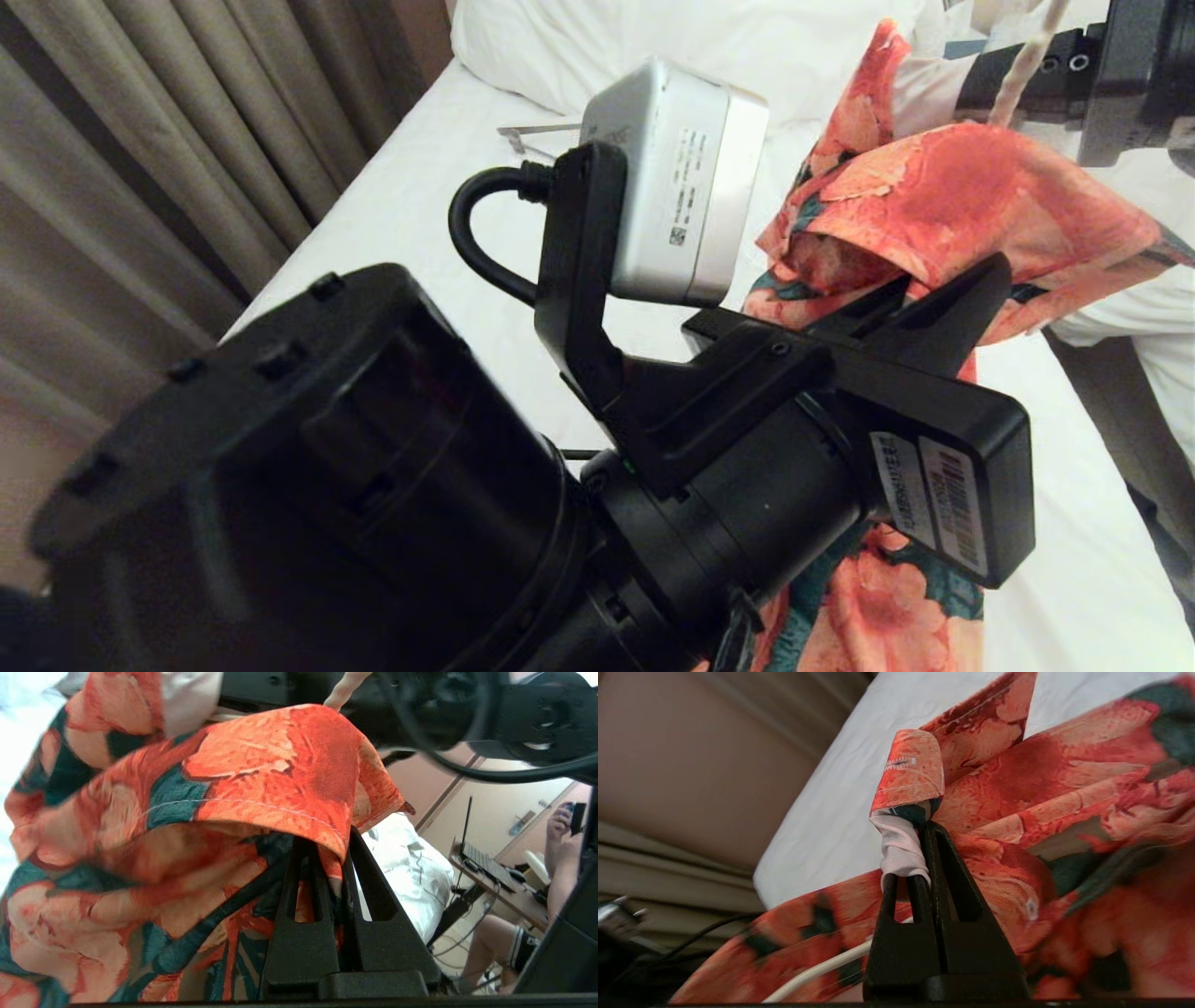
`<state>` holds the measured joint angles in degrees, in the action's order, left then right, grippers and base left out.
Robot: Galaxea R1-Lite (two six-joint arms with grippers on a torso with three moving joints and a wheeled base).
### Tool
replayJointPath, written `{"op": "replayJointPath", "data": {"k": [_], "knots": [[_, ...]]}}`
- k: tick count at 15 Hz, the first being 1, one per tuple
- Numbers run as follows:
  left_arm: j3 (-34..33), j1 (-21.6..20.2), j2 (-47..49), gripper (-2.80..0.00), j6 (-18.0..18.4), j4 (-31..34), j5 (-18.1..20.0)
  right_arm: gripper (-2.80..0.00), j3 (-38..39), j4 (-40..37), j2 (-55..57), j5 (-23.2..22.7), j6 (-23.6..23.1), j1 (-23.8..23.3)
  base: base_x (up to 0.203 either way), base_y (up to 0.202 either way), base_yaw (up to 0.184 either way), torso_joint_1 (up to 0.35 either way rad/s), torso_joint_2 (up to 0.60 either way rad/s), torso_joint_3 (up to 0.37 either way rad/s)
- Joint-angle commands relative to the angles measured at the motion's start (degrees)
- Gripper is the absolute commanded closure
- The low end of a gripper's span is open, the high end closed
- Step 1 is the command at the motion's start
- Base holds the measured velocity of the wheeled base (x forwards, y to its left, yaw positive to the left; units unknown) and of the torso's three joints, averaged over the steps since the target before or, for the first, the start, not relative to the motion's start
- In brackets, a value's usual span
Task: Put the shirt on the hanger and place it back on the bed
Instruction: Hook the other side of the shirt onto the hanger
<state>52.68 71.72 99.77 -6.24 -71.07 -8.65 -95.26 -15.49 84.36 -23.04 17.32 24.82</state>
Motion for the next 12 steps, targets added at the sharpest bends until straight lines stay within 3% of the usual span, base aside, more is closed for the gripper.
{"op": "replayJointPath", "data": {"k": [1,12], "knots": [[-0.25,-0.17,1.13,0.00,0.00,-0.83,0.03,0.00,0.15,-0.81,-1.21,-0.16,0.94,1.44,0.000,0.000,0.000,0.000,0.00,0.000],[-0.48,-0.17,1.31,0.00,0.53,-2.76,0.03,0.00,4.64,-4.11,-4.46,-0.08,3.25,6.64,0.000,0.000,0.000,0.000,0.00,0.000]]}}
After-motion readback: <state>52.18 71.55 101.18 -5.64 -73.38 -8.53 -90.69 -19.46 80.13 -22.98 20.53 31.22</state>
